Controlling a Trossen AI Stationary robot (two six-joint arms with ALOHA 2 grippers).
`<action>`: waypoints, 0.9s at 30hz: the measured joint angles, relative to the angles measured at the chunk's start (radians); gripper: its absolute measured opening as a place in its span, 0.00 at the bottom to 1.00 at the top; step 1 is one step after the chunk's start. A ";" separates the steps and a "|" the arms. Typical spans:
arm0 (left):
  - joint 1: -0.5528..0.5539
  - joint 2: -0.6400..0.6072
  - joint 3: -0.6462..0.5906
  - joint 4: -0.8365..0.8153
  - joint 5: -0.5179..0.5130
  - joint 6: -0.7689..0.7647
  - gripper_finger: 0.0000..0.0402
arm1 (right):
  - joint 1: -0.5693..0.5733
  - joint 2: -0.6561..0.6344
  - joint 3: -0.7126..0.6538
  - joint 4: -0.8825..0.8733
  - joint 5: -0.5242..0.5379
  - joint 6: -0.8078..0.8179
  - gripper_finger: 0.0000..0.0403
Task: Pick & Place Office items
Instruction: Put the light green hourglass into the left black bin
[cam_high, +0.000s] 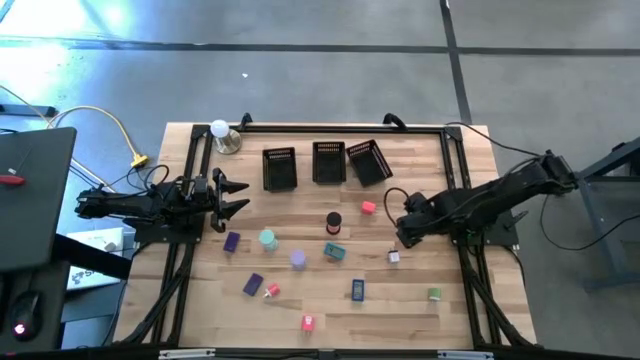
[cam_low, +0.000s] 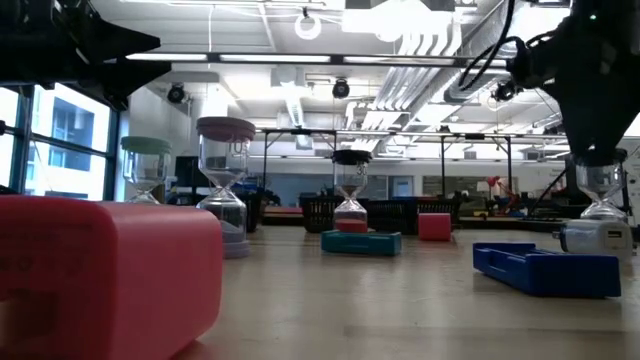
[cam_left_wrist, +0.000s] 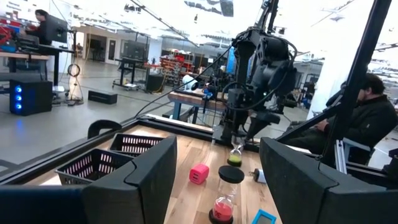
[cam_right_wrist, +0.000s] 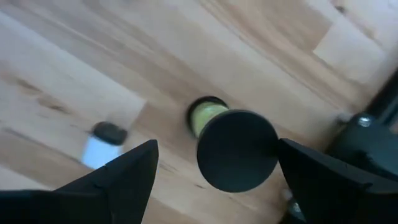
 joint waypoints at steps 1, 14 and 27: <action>0.000 0.000 0.000 0.000 0.000 0.000 0.56 | -0.001 0.007 -0.002 -0.003 0.001 -0.002 0.80; 0.000 0.000 0.000 0.000 0.000 0.000 0.56 | -0.033 0.026 -0.013 0.033 -0.016 -0.037 0.80; 0.000 0.000 0.000 -0.001 0.000 0.002 0.56 | 0.007 0.057 -0.011 0.215 -0.096 -0.678 0.80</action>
